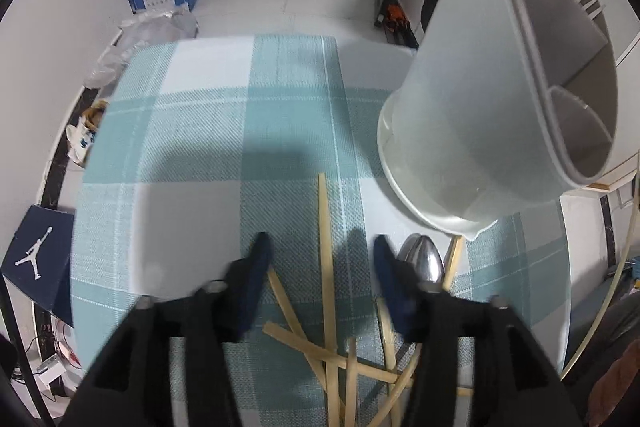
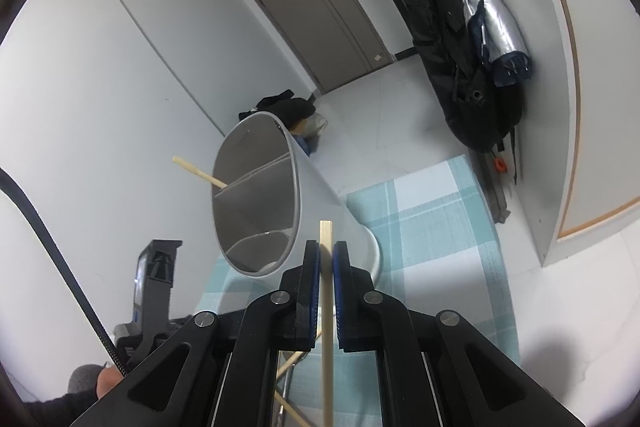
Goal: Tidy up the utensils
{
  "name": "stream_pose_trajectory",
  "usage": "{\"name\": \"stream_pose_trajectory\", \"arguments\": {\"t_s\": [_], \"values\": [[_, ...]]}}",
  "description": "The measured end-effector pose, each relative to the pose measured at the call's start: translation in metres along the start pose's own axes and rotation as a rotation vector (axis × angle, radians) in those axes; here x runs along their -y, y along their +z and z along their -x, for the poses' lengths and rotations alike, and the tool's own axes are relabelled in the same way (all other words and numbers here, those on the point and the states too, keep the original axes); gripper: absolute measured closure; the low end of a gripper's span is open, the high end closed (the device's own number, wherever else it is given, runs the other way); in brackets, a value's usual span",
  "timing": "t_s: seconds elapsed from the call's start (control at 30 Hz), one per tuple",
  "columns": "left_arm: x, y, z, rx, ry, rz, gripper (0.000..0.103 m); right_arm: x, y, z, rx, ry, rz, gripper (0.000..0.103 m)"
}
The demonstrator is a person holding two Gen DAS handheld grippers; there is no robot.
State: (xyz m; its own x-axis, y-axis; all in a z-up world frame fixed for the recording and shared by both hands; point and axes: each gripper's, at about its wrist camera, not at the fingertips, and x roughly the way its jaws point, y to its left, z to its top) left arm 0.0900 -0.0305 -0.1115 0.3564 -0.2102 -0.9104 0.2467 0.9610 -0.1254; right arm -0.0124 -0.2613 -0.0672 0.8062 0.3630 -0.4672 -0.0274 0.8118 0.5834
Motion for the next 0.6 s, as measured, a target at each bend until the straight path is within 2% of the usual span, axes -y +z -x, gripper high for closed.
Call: {"name": "stream_pose_trajectory", "arguments": {"t_s": [0.07, 0.17, 0.23, 0.37, 0.47, 0.57, 0.6], "values": [[0.000, 0.000, 0.003, 0.019, 0.002, -0.005, 0.044, 0.000, 0.000, -0.001, -0.001, 0.000, -0.002, 0.097], [-0.002, 0.001, 0.008, 0.023, 0.063, -0.005, 0.044, 0.000, 0.000, -0.001, -0.004, 0.004, -0.006, 0.097], [-0.010, -0.003, 0.016, 0.032, 0.120, 0.031, 0.044, 0.000, 0.000, 0.000, -0.003, 0.003, -0.005, 0.097], [-0.031, -0.015, 0.031, 0.016, 0.124, 0.136, 0.044, 0.000, 0.000, 0.001, -0.004, 0.008, -0.015, 0.097], [-0.043, -0.021, 0.034, -0.008, 0.071, 0.210, 0.044, -0.001, 0.000, -0.001, -0.010, 0.012, -0.024, 0.097], [-0.037, -0.019, 0.032, -0.010, 0.046, 0.211, 0.044, -0.004, 0.000, -0.002, -0.010, 0.015, -0.016, 0.097], [-0.032, -0.020, 0.027, -0.037, 0.042, 0.192, 0.044, -0.006, 0.000, -0.002, -0.008, 0.017, -0.009, 0.097]]}}
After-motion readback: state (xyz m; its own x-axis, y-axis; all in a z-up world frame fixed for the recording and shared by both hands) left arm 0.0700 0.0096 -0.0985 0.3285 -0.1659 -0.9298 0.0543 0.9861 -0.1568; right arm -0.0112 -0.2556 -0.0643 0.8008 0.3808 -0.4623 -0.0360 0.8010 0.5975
